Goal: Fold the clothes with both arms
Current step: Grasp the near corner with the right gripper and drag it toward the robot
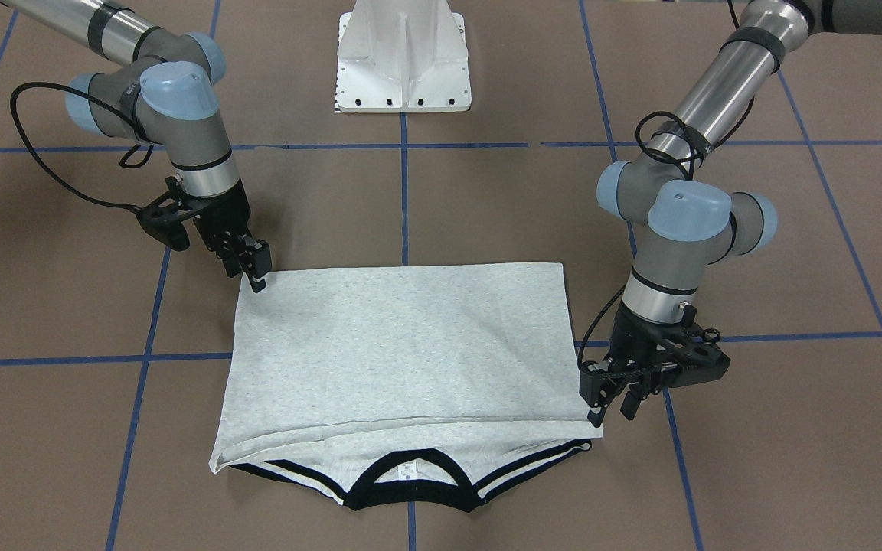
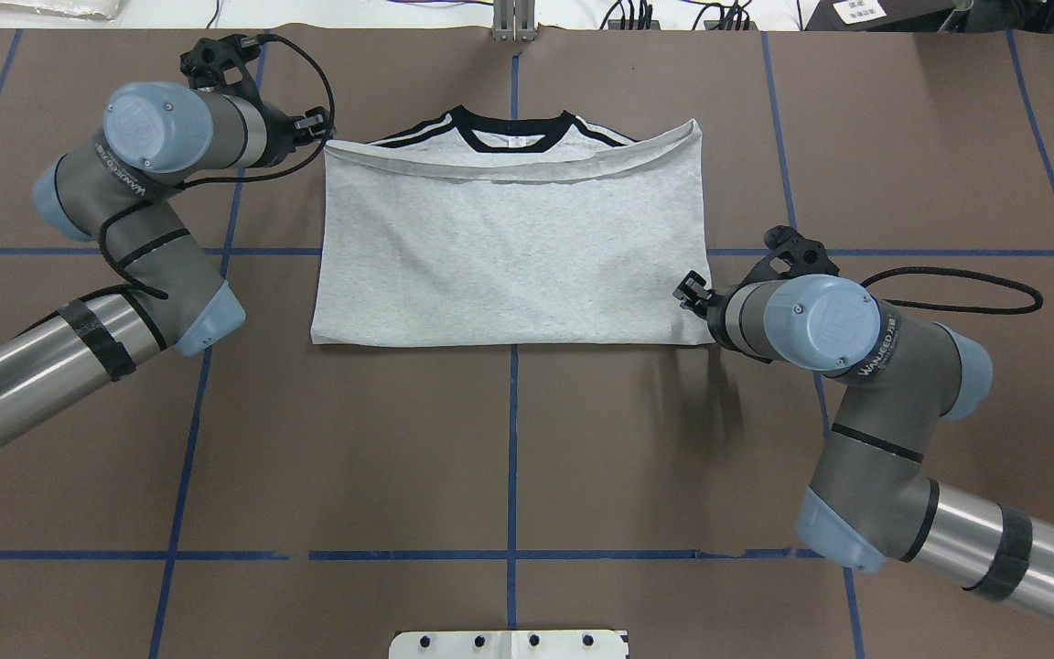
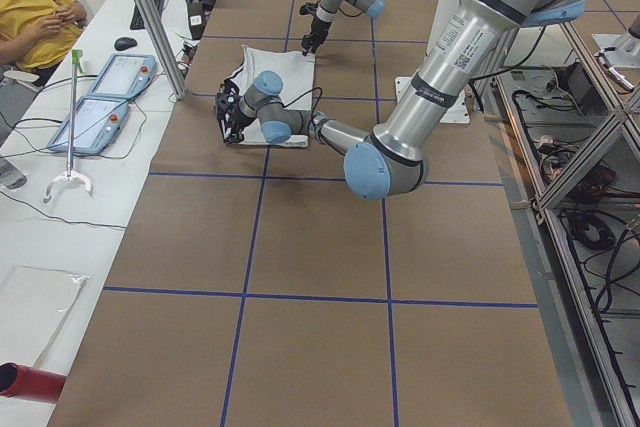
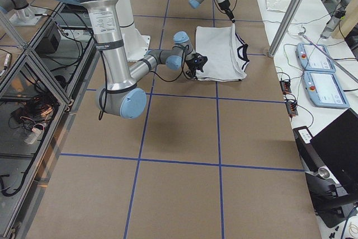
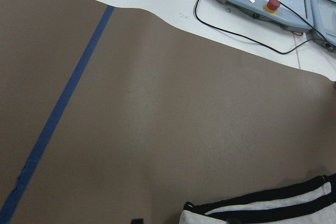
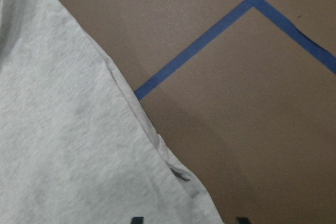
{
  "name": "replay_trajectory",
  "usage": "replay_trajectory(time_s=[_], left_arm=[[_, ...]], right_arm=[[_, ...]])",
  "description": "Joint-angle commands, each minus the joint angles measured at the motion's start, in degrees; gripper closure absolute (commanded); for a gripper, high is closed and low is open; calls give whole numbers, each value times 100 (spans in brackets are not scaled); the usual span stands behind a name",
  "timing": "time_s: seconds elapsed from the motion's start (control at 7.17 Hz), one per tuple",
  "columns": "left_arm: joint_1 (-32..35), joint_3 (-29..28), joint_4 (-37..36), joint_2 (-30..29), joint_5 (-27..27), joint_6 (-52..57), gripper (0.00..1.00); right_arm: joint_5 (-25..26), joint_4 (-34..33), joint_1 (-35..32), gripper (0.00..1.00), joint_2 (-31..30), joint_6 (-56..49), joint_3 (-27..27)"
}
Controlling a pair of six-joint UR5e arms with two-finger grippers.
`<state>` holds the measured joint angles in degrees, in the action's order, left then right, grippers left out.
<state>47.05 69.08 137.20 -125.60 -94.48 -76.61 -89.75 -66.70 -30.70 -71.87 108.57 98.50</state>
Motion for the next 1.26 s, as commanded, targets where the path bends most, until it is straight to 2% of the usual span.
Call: replay_trajectory(time_s=[0.0, 0.14, 0.28, 0.56, 0.7, 1.12], left_arm=[[-3, 0, 0, 0, 0, 6, 39], [-3, 0, 0, 0, 0, -3, 39], [-3, 0, 0, -9, 0, -3, 39], [-3, 9, 0, -9, 0, -3, 39], [-3, 17, 0, -17, 0, -12, 38], [-47, 324, -9, -9, -26, -12, 38]], right_arm=[[27, -1, -15, 40, 77, 7, -147], [27, -1, -24, 78, 68, 7, -121], [10, -18, -24, 100, 33, 7, -103], [10, -150, -24, 100, -20, -2, -24], [10, -168, 11, 100, -159, -2, 185], [-173, -791, 843, 100, -1256, 7, 2080]])
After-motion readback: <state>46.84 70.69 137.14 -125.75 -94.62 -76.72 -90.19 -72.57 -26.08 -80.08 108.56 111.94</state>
